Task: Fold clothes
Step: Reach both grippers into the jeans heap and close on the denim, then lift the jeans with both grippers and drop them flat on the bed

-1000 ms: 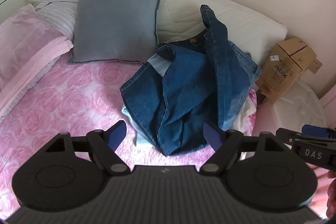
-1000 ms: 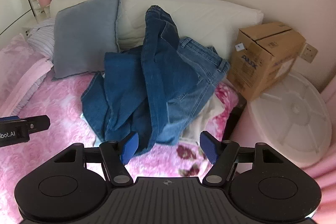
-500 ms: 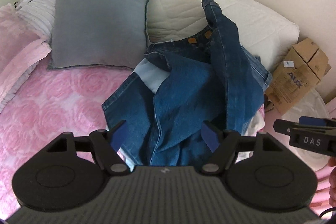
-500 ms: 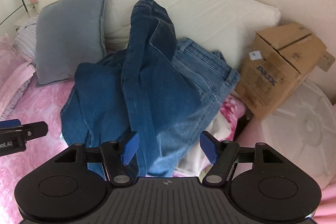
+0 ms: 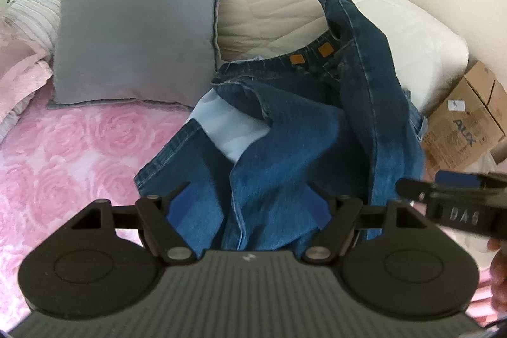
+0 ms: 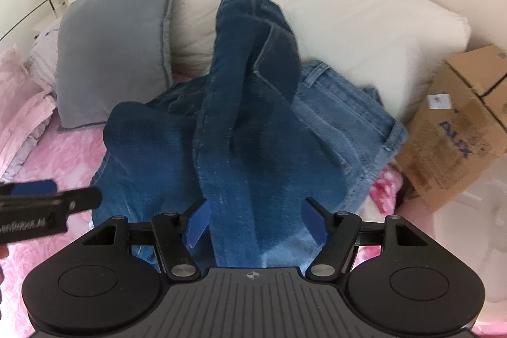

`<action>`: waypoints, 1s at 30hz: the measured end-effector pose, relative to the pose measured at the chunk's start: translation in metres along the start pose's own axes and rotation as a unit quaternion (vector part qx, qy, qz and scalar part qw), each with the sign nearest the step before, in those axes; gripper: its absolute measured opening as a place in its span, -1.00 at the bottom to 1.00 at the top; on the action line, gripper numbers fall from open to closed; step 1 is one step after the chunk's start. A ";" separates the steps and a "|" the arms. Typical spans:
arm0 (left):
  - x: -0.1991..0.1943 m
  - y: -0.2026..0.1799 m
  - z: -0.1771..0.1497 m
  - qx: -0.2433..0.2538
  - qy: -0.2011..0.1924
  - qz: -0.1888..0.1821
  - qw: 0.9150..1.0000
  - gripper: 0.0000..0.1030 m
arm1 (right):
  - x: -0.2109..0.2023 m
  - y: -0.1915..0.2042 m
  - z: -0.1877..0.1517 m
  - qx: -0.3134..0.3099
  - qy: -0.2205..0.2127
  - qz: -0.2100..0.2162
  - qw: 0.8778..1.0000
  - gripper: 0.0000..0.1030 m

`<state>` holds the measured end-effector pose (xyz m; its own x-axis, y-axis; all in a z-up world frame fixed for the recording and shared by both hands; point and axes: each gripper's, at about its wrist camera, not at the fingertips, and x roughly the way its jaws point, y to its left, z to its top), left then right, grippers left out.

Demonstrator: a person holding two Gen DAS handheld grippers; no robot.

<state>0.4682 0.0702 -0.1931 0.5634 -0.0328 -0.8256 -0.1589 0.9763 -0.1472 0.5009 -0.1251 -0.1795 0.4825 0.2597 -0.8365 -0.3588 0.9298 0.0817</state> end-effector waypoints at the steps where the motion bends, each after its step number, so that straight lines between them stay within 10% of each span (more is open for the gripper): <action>1: 0.004 0.001 0.003 0.000 0.000 -0.002 1.000 0.37 | 0.004 0.002 0.000 -0.002 0.000 0.002 1.000 0.33; 7: 0.023 0.002 0.011 -0.002 0.002 -0.009 1.000 0.34 | 0.032 0.015 -0.004 -0.042 -0.011 0.001 0.999 0.29; 9: 0.027 0.002 0.011 -0.003 0.002 -0.013 1.000 0.34 | 0.039 0.020 -0.007 -0.074 -0.022 -0.004 0.997 -0.90; 16: 0.049 -0.005 0.018 0.009 -0.014 -0.037 0.999 0.34 | 0.021 -0.015 -0.010 -0.002 -0.040 -0.014 0.999 -0.95; 19: 0.061 -0.011 0.021 0.019 -0.017 -0.066 0.998 -0.15 | 0.010 -0.031 -0.009 0.032 -0.041 0.008 0.999 -0.95; 21: 0.064 -0.017 0.023 0.031 -0.012 -0.075 0.997 -0.73 | 0.002 -0.036 -0.008 0.049 -0.048 0.030 0.997 -0.95; 30: -0.040 0.017 -0.001 -0.028 -0.082 -0.046 0.995 -0.81 | -0.059 -0.020 0.004 0.067 -0.116 0.221 0.966 -0.95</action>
<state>0.4421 0.0879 -0.1633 0.7020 -0.0826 -0.7073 -0.1415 0.9573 -0.2521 0.4829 -0.1583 -0.1301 0.4771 0.6762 -0.5614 -0.4720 0.7360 0.4853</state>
